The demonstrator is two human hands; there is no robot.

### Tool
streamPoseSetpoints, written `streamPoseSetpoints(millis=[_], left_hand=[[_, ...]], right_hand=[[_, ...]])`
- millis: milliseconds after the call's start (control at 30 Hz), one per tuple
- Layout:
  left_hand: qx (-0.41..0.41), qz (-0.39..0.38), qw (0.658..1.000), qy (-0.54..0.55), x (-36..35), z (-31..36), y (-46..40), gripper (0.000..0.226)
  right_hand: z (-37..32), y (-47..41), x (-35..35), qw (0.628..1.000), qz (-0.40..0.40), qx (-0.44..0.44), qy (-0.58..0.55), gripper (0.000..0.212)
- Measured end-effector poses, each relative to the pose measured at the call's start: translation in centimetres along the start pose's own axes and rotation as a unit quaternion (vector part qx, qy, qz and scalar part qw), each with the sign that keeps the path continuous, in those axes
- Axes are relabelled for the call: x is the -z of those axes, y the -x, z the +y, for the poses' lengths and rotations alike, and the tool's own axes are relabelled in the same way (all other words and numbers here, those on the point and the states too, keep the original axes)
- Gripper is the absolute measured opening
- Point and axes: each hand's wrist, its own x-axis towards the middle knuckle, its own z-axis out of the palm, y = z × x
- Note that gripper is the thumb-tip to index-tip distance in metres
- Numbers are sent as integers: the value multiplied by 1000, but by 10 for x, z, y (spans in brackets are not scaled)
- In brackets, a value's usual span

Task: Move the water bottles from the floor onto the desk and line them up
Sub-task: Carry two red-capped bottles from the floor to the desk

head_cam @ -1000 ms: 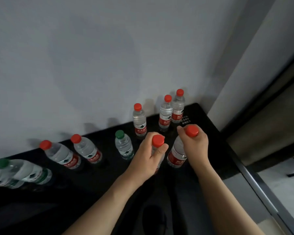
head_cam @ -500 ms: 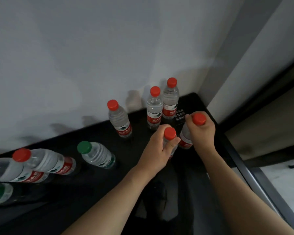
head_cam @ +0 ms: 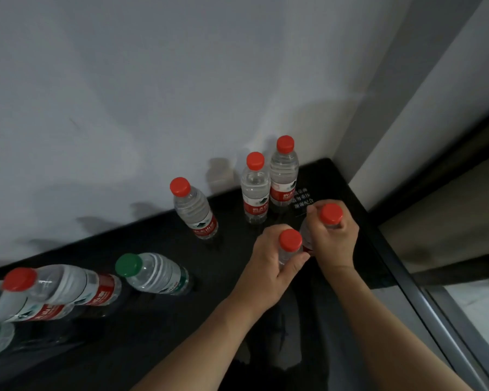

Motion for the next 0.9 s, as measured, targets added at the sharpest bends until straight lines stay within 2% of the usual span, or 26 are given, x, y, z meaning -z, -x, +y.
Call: streamPoseSetpoints(millis=[267, 333, 400, 467, 533, 633, 800, 900], left_hand=[[60, -13, 998, -16, 7, 20, 2, 39], [84, -27, 996, -33, 13, 28, 3, 45], [84, -31, 993, -72, 21, 33, 10, 52], [67, -19, 989, -129, 32, 38, 21, 58], [45, 9, 981, -187, 45, 45, 36, 59], [-1, 58, 961, -271, 66, 59, 57, 54], [-54, 122, 924, -358, 102, 85, 86, 47], [-68, 156, 904, -393, 121, 96, 105, 45]], right_hand=[[-21, 3, 8, 996, -47, -55, 42, 10], [-28, 4, 16, 993, -83, -70, 48, 21], [-38, 9, 25, 991, -95, -73, 59, 40], [-50, 18, 33, 992, -78, -74, 69, 57], [-66, 32, 37, 993, -44, -68, 90, 64], [-93, 62, 34, 993, -13, -21, 115, 54], [-131, 101, 20, 972, -51, 149, 172, 44], [-154, 109, 9, 956, -78, 216, 183, 44]])
